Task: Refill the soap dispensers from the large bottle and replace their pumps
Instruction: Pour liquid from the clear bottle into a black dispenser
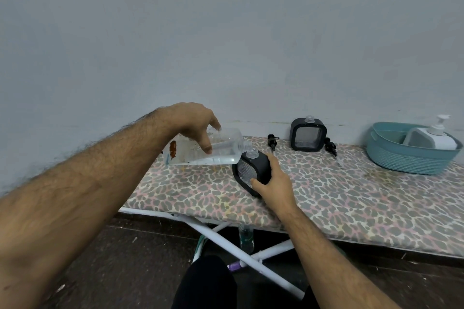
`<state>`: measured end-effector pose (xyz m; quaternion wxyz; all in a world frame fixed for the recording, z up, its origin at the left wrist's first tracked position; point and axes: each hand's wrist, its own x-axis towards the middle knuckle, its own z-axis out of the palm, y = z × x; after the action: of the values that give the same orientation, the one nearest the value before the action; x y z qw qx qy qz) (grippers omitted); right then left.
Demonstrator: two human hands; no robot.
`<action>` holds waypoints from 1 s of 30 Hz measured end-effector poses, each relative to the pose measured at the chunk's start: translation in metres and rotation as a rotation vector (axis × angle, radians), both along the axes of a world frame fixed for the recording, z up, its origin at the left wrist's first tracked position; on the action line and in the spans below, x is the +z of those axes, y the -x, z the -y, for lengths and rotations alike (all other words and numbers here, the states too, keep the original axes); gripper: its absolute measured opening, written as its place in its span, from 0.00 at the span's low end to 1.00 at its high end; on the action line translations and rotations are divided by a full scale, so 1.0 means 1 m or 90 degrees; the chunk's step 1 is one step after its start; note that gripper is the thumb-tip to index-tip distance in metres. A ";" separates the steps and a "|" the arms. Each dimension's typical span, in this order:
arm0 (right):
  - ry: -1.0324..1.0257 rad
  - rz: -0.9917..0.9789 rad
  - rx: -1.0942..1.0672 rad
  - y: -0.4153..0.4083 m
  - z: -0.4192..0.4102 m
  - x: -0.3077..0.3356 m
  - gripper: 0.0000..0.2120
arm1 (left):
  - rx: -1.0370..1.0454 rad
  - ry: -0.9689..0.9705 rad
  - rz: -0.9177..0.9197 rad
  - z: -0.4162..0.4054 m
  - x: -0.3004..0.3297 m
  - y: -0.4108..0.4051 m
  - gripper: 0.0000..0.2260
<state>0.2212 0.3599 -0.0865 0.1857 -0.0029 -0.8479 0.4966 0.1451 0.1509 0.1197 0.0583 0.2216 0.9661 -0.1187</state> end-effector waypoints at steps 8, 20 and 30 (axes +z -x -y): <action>0.008 0.000 0.002 -0.001 0.000 0.000 0.36 | -0.009 -0.018 -0.007 0.003 -0.002 -0.003 0.39; 0.024 -0.001 0.006 -0.003 -0.001 0.002 0.37 | -0.018 -0.151 0.013 0.028 -0.039 -0.009 0.35; 0.027 0.005 0.009 -0.004 -0.001 0.003 0.35 | -0.012 -0.349 0.018 0.053 -0.085 -0.007 0.28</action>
<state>0.2249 0.3614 -0.0833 0.1791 -0.0029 -0.8376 0.5160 0.1523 0.0979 0.0352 0.0085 0.2398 0.9591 0.1502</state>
